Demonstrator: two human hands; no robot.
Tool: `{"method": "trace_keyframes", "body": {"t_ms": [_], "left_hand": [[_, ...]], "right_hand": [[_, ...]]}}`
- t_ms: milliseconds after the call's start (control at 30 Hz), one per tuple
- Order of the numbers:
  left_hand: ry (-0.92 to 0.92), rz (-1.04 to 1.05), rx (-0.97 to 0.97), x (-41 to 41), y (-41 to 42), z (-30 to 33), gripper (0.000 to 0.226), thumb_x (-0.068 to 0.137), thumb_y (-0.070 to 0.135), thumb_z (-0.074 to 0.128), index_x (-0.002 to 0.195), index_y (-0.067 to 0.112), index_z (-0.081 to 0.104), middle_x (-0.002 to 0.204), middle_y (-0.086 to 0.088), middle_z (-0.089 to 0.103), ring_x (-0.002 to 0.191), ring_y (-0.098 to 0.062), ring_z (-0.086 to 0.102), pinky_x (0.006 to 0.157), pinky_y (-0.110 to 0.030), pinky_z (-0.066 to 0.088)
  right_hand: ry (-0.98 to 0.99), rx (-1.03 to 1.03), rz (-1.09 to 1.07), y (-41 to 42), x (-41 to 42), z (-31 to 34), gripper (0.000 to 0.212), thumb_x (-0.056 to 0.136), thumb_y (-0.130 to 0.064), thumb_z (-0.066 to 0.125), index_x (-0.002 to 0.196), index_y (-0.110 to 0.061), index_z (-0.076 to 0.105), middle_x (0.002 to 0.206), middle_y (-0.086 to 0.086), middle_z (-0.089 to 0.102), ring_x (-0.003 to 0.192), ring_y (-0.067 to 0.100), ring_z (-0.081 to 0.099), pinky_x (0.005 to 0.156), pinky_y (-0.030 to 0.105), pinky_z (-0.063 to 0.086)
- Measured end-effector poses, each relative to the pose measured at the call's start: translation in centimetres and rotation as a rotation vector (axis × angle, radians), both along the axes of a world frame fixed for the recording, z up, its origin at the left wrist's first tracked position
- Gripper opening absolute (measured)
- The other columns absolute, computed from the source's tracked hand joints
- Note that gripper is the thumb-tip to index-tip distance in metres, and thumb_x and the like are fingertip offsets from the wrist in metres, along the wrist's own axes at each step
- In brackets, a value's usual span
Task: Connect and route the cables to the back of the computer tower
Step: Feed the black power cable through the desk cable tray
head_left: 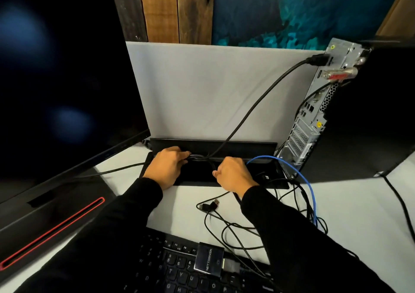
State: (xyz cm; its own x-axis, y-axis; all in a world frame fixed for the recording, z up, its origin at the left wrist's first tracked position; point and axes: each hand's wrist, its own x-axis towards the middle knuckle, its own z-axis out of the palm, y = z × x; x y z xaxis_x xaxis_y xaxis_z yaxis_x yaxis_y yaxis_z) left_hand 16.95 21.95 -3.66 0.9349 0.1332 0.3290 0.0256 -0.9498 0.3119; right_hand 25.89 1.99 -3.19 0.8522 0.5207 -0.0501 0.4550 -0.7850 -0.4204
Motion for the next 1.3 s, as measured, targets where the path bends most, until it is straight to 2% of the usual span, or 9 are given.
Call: {"method": "trace_keyframes", "body": {"t_ms": [133, 300, 433, 600, 767, 900, 1067, 1167, 1300], "left_hand": [[0.091, -0.018, 0.047, 0.8, 1.0, 0.3, 0.021, 0.093, 0.019, 0.067, 0.113, 0.017, 0.076, 0.102, -0.003, 0.052, 0.094, -0.034, 0.063, 0.083, -0.042, 0.052], [0.033, -0.008, -0.066, 0.0, 0.5, -0.2, 0.039, 0.088, 0.016, 0.077, 0.125, 0.025, 0.073, 0.089, 0.005, 0.051, 0.083, -0.017, 0.056, 0.079, -0.027, 0.045], [0.006, -0.02, -0.13, -0.8, 0.8, 0.2, 0.036, 0.085, 0.02, 0.081, 0.12, 0.025, 0.076, 0.106, 0.002, 0.076, 0.096, -0.015, 0.07, 0.092, -0.029, 0.054], [0.038, -0.01, -0.109, -0.8, 0.3, 0.4, 0.016, 0.088, 0.024, 0.077, 0.103, 0.021, 0.08, 0.099, 0.004, 0.073, 0.09, -0.014, 0.067, 0.081, -0.019, 0.042], [0.05, 0.014, -0.145, -0.3, -0.8, 0.2, 0.008, 0.089, 0.021, 0.075, 0.09, 0.019, 0.067, 0.089, 0.002, 0.062, 0.082, -0.017, 0.057, 0.074, -0.028, 0.04], [-0.015, 0.027, -0.076, 0.0, -0.9, 0.1, 0.015, 0.095, 0.023, 0.068, 0.108, 0.02, 0.075, 0.1, 0.001, 0.063, 0.093, -0.021, 0.063, 0.08, -0.033, 0.05], [-0.06, 0.018, -0.055, 0.0, -2.1, -0.5, 0.032, 0.095, 0.011, 0.068, 0.126, 0.018, 0.073, 0.107, -0.004, 0.063, 0.098, -0.026, 0.064, 0.085, -0.039, 0.055], [0.016, 0.002, -0.021, -0.4, -2.1, -0.6, 0.045, 0.093, 0.028, 0.07, 0.137, 0.032, 0.063, 0.112, 0.0, 0.06, 0.103, -0.025, 0.06, 0.087, -0.043, 0.054], [-0.015, -0.041, -0.136, 0.2, -3.6, -0.3, 0.036, 0.094, 0.041, 0.068, 0.129, 0.032, 0.069, 0.105, 0.002, 0.06, 0.094, -0.018, 0.062, 0.085, -0.04, 0.054]], "right_hand": [[0.015, 0.333, -0.038, 0.2, 0.2, 1.1, 0.028, 0.084, -0.028, 0.084, 0.105, -0.016, 0.071, 0.099, 0.002, 0.065, 0.091, 0.019, 0.065, 0.083, 0.029, 0.056], [0.082, 0.341, -0.03, 0.8, 0.3, 0.1, 0.007, 0.093, -0.016, 0.074, 0.094, -0.015, 0.081, 0.094, 0.011, 0.072, 0.091, 0.017, 0.064, 0.064, -0.001, 0.039], [0.046, 0.223, -0.017, 1.0, 0.2, 0.6, 0.01, 0.094, -0.019, 0.072, 0.089, -0.017, 0.081, 0.096, 0.007, 0.069, 0.097, 0.019, 0.06, 0.088, 0.026, 0.055], [-0.005, 0.01, 0.002, 1.1, 0.4, 1.6, 0.012, 0.092, -0.033, 0.069, 0.092, -0.025, 0.078, 0.106, -0.001, 0.072, 0.115, 0.025, 0.054, 0.099, 0.047, 0.035], [0.011, -0.015, 0.093, 0.2, 0.4, 2.1, 0.018, 0.098, -0.025, 0.061, 0.092, -0.026, 0.078, 0.096, -0.002, 0.072, 0.113, 0.027, 0.053, 0.102, 0.048, 0.033], [-0.031, -0.009, 0.145, -1.0, 0.4, 1.8, 0.02, 0.101, -0.023, 0.058, 0.112, -0.021, 0.075, 0.111, 0.006, 0.07, 0.124, 0.031, 0.046, 0.107, 0.047, 0.035], [0.126, 0.437, 0.034, -0.8, -0.2, 1.5, 0.024, 0.091, -0.021, 0.077, 0.109, -0.006, 0.075, 0.095, 0.001, 0.075, 0.088, 0.01, 0.07, 0.087, 0.023, 0.054], [0.219, 0.651, -0.064, 0.0, -0.8, 1.5, 0.012, 0.09, -0.025, 0.077, 0.095, -0.015, 0.075, 0.079, 0.0, 0.077, 0.078, 0.013, 0.074, 0.084, 0.03, 0.06], [0.115, 0.63, -0.082, 0.7, -0.7, 1.9, 0.012, 0.097, -0.026, 0.067, 0.09, -0.02, 0.075, 0.072, -0.005, 0.073, 0.075, 0.014, 0.07, 0.083, 0.026, 0.055]]}}
